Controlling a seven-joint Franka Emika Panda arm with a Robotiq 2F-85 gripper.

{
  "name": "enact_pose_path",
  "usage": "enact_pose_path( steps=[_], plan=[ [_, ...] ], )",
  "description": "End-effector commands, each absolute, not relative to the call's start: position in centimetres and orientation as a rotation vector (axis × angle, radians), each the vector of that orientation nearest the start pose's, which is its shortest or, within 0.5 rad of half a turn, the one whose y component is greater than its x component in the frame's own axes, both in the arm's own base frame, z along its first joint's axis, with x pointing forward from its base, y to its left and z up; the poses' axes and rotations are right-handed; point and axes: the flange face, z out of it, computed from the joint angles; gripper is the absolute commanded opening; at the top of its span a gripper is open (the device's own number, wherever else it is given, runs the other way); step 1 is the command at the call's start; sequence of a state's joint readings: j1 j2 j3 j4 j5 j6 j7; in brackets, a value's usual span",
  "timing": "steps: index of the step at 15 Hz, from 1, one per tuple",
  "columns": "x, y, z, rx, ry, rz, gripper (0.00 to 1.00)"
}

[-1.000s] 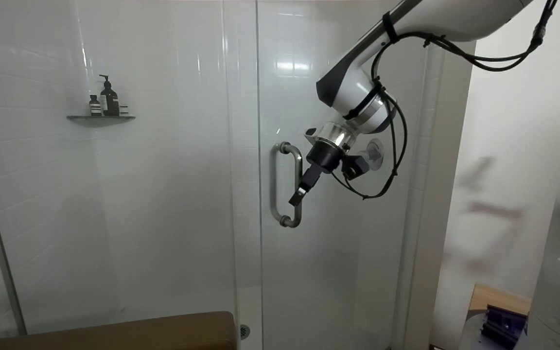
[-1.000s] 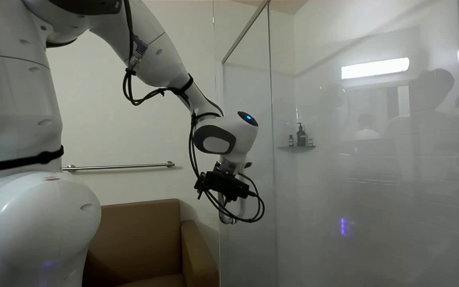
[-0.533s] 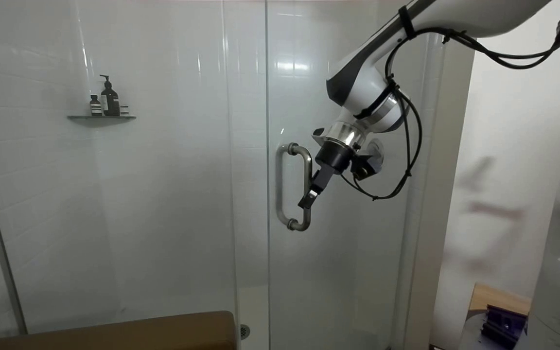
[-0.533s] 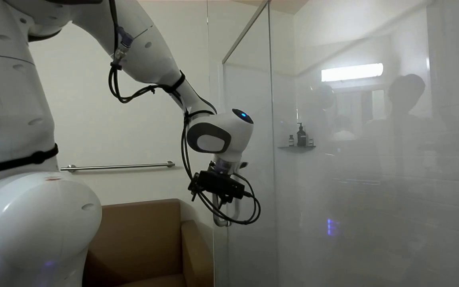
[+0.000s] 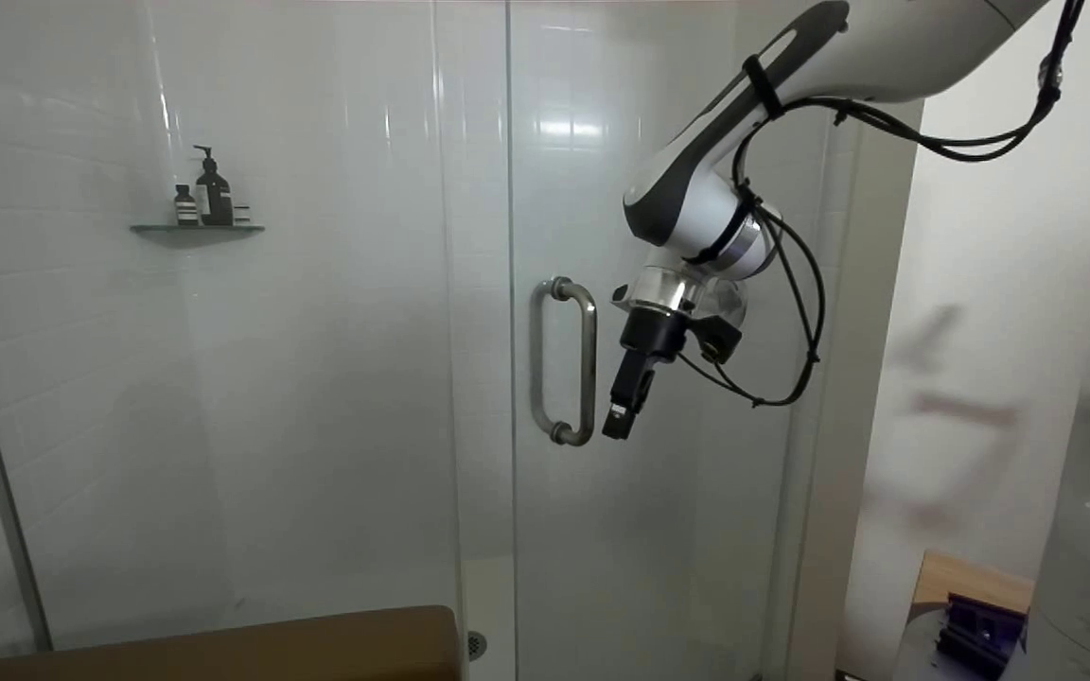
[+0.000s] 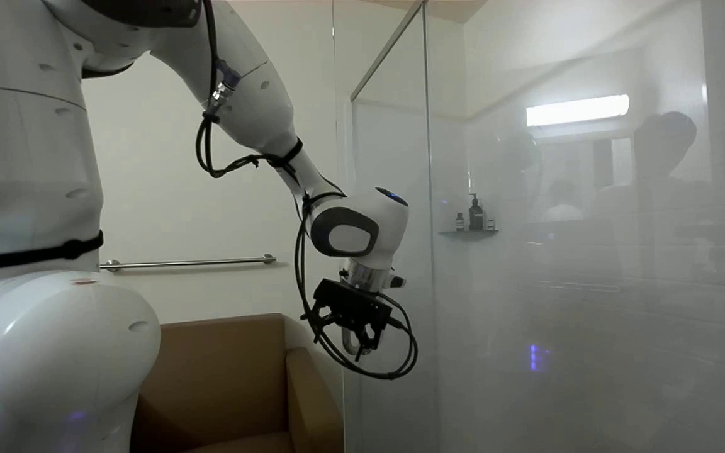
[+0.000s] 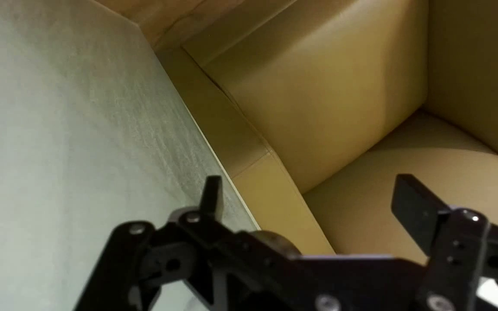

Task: Open the shower door

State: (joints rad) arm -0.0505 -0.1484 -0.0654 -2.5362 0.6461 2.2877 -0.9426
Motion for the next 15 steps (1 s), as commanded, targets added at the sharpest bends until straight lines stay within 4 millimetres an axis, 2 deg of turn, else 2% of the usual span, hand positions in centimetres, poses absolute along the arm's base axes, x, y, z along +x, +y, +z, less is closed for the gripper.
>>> enact_pose_path(
  steps=[1,4,7,8,15],
  plan=[
    [44.5,-3.8,32.4,-2.682,-0.416,-0.137,1.00],
    [44.3,-3.0,34.7,-2.740,-0.377,-0.158,1.00],
    [43.7,-1.8,38.6,-2.802,-0.364,-0.201,1.00],
    [43.1,-2.0,40.7,-2.830,-0.354,-0.203,1.00],
    [39.7,-1.4,50.9,-2.961,-0.216,-0.020,1.00]
  ],
)
